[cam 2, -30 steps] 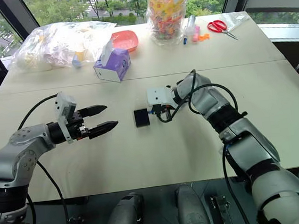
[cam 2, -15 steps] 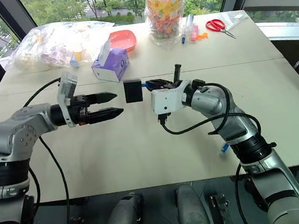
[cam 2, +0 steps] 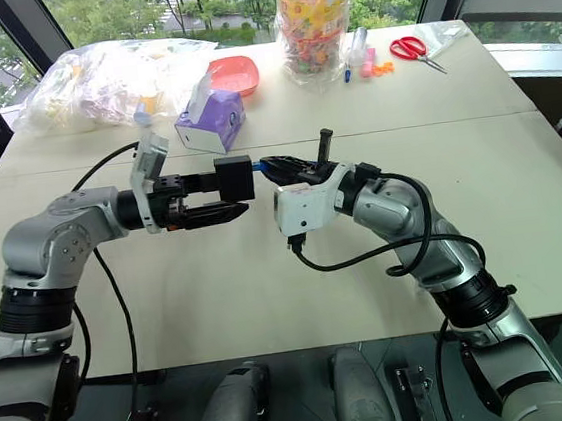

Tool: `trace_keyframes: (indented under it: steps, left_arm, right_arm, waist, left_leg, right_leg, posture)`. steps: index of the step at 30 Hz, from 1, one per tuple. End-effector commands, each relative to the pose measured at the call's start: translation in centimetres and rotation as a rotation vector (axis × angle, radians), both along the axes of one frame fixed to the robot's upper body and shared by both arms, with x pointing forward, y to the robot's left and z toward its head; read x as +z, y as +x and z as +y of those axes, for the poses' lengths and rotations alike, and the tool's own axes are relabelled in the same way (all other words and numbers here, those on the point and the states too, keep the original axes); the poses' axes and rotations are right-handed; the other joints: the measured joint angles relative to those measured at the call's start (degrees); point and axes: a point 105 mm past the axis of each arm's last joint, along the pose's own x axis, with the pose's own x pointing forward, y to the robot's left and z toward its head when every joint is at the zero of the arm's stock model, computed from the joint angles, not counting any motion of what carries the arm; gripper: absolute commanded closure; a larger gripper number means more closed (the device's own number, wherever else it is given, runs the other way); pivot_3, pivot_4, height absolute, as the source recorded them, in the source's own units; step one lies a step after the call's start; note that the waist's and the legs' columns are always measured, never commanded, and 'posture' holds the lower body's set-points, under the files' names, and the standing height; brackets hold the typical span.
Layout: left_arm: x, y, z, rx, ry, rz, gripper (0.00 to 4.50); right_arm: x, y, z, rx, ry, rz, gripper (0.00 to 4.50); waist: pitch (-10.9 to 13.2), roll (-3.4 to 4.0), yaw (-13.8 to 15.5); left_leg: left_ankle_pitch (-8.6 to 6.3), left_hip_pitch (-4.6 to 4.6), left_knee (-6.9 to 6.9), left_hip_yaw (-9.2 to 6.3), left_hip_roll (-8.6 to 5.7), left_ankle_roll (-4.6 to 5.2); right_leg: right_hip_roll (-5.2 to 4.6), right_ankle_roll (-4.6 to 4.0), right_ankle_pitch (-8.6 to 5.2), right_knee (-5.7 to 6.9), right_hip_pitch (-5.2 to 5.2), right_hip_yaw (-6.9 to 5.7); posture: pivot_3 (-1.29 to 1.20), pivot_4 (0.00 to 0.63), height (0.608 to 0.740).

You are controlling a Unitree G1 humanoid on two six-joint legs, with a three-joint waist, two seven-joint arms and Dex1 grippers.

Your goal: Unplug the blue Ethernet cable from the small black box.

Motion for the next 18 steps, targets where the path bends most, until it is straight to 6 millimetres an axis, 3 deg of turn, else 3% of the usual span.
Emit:
trace_keyframes:
  steps: [1,7,8,13,17,18]
  left_arm:
    - [1.1,0.2,-0.4,-0.001,-0.009,-0.056,1.2]
    - [1.5,0.4,-0.1,0.014,-0.032,-0.057,3.79]
    - [1.5,0.4,-0.1,0.013,-0.032,-0.057,3.98]
    - [1.2,0.5,0.0,0.015,-0.011,-0.055,3.97]
    - [0.5,-0.2,0.2,-0.035,0.025,-0.029,3.97]
    - [0.3,-0.4,0.4,-0.051,0.039,-0.03,3.97]
  right_arm:
    - [1.2,-0.8,0.6,0.031,0.019,-0.043,4.5]
    - [0.9,-0.8,0.3,0.023,0.003,-0.027,4.5]
    - [0.9,-0.8,0.3,0.023,0.001,-0.025,4.5]
    - [0.5,-0.8,0.2,0.034,0.0,0.035,4.5]
    - [-0.5,-1.9,0.2,0.122,0.079,0.462,2.86]
    - [0.2,-2.3,0.2,0.151,0.113,0.576,2.3]
  waist:
    - [0.0,0.0,0.0]
    - [0.0,0.0,-0.03]
    - [0.0,0.0,-0.05]
    - [0.0,0.0,-0.02]
    - [0.0,0.0,-0.08]
    - [0.0,0.0,-0.08]
  left_leg:
    - [0.0,0.0,0.0,0.0,0.0,0.0]
    - [0.0,0.0,0.0,0.0,0.0,0.0]
    - [0.0,0.0,0.0,0.0,0.0,0.0]
    - [0.0,0.0,0.0,0.0,0.0,0.0]
    - [0.0,0.0,0.0,-0.03,0.01,0.0]
    - [0.0,0.0,0.0,-0.04,0.0,0.0]
  right_leg:
    - [0.0,0.0,0.0,0.0,0.0,0.0]
    - [0.0,0.0,0.0,0.0,0.0,0.0]
    - [0.0,0.0,0.0,0.0,0.0,0.0]
    - [0.0,0.0,0.0,0.0,0.0,0.0]
    - [0.0,0.0,0.0,0.0,0.02,0.0]
    - [0.0,0.0,0.0,0.01,0.02,0.0]
  posture:
    - [0.0,0.15,0.74]
    - [0.0,0.15,0.74]
    - [0.0,0.15,0.74]
    - [0.0,0.15,0.74]
    - [0.0,0.15,0.74]
    - [0.0,0.15,0.74]
